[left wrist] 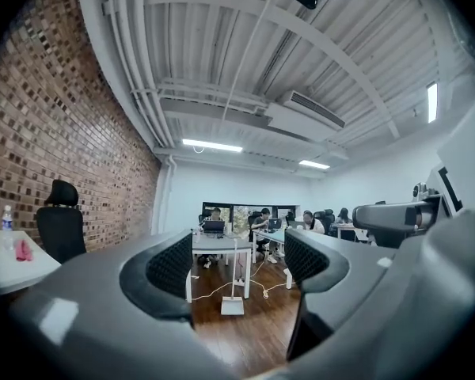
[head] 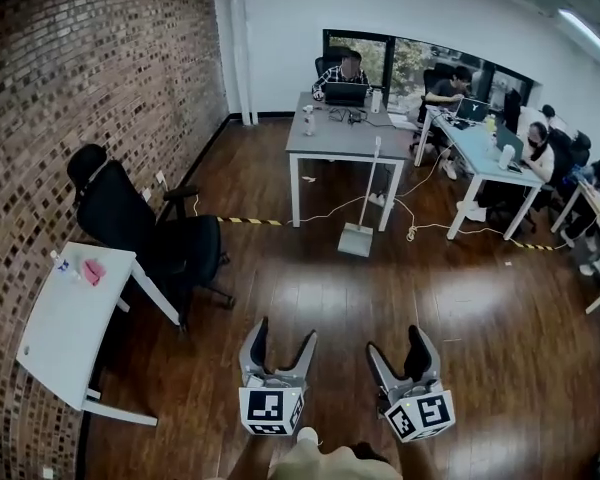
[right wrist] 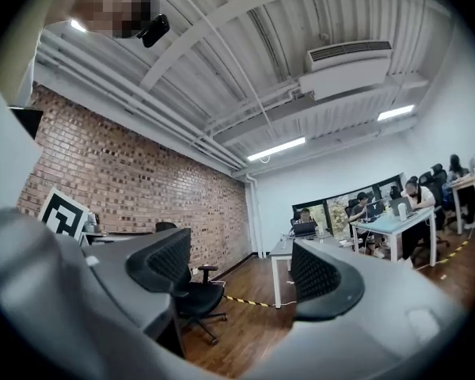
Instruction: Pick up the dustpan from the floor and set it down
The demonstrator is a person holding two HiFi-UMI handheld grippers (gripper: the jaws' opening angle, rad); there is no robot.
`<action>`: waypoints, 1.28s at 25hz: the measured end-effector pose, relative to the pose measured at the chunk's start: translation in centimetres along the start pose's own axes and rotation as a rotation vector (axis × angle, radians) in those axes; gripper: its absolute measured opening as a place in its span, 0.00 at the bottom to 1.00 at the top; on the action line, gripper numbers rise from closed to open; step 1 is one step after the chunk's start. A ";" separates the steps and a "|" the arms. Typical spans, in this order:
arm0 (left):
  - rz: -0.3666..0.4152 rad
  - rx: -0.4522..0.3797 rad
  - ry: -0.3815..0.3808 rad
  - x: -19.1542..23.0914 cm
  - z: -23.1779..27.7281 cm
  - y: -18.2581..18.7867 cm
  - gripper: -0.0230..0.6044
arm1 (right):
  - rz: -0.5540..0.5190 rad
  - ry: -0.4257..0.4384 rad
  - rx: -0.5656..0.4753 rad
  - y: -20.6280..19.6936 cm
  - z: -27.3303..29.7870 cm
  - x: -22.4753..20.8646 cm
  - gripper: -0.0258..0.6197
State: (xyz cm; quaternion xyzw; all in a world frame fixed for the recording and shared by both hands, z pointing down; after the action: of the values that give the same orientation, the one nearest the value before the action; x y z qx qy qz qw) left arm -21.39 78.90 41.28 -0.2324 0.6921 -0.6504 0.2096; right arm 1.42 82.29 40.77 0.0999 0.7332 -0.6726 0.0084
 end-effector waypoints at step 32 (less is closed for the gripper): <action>0.017 0.047 0.022 15.8 31.8 -3.0 0.57 | 0.039 -0.031 0.060 -5.9 35.3 -11.3 0.62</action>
State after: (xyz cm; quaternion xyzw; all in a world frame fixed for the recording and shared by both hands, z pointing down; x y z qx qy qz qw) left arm -15.11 43.87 42.39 -0.2140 0.6809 -0.6673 0.2129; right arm 7.26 45.45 44.86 0.1038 0.7105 -0.6954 0.0300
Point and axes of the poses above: the fingertips, and each gripper's own axes: z forward along the fingers, x to its left, y out of its top, the point moved 6 cm from there along -z, backward along the fingers, and after that the axes turned 14 degrees about -y, right-handed, at the moved point
